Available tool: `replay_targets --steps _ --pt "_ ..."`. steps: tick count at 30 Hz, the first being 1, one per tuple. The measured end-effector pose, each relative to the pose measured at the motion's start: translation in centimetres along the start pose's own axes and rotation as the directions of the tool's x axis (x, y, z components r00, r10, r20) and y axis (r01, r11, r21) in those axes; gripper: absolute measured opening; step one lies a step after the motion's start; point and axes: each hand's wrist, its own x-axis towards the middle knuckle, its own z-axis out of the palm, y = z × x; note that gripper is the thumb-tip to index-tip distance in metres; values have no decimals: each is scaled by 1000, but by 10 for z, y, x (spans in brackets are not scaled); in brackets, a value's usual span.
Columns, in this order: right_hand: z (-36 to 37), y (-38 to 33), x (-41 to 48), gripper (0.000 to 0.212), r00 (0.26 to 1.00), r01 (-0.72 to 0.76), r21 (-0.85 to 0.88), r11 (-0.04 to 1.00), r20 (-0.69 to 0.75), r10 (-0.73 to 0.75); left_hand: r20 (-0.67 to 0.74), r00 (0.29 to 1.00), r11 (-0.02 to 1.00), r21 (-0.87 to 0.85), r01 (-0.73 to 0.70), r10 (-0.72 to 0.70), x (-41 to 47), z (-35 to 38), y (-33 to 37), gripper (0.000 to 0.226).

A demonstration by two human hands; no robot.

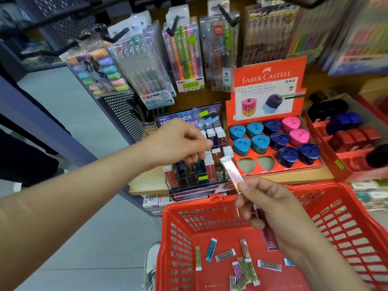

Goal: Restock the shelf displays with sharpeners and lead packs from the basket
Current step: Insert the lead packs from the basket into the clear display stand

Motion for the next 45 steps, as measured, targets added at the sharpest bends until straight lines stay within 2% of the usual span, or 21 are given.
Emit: replay_targets --steps 1,3,5,7,10,13,16,18,23,26,28,31,33,36,39,43,45 --pt "1 -1 0 13 1000 6 -12 1000 10 -6 87 996 996 -82 24 -17 -3 5 7 17" --pt "4 -2 -1 12 1000 16 -21 1000 19 -16 170 985 987 -155 37 -10 -8 15 13 17" --pt "6 -2 -1 10 1000 7 7 1000 13 -7 160 987 977 -210 35 -1 -11 19 16 15" --pt "5 -1 0 15 999 -33 160 987 -10 35 77 997 972 -235 23 -5 -10 11 15 11" --pt "-3 2 5 41 993 -94 521 848 -16 120 -98 995 997 -81 -8 0 -3 -17 7 4" --pt "-8 2 8 58 991 -82 658 749 -30 134 -185 982 989 146 -6 33 3 -33 -9 3" --pt "-6 -3 6 71 990 -94 671 735 -18 143 -184 982 967 254 17 31 5 -28 -22 7" --pt "-5 -3 5 71 990 -93 674 733 -18 141 -164 986 943 331 16 41 6 -23 -29 10" --pt "-2 0 4 56 985 -98 632 769 -48 165 -112 985 861 506 -57 131 5 -12 -36 14" --pt "0 -2 0 33 979 -151 511 846 -39 198 -93 981 814 574 -89 173 7 -6 -39 14" --pt "2 0 -1 25 978 -165 438 884 -42 203 -92 977 800 592 -100 190 9 -3 -44 14" --pt "0 5 1 27 983 -126 419 899 -69 170 -95 970 789 602 -122 223 8 4 -49 17" --pt "-1 7 2 24 990 -110 433 894 -34 139 -80 962 763 627 -157 263 7 8 -51 18" --pt "-2 7 2 33 994 -106 431 896 22 107 -38 945 698 684 -213 326 7 11 -54 21" --pt "0 5 2 38 996 -87 419 904 17 88 -27 933 666 707 -237 360 8 14 -56 21" --pt "3 3 -1 42 997 -48 379 924 -39 68 -22 957 658 731 -181 288 8 12 -49 24" --pt "4 2 -2 41 996 -23 337 941 -76 51 -74 974 723 682 -107 215 7 7 -40 23"
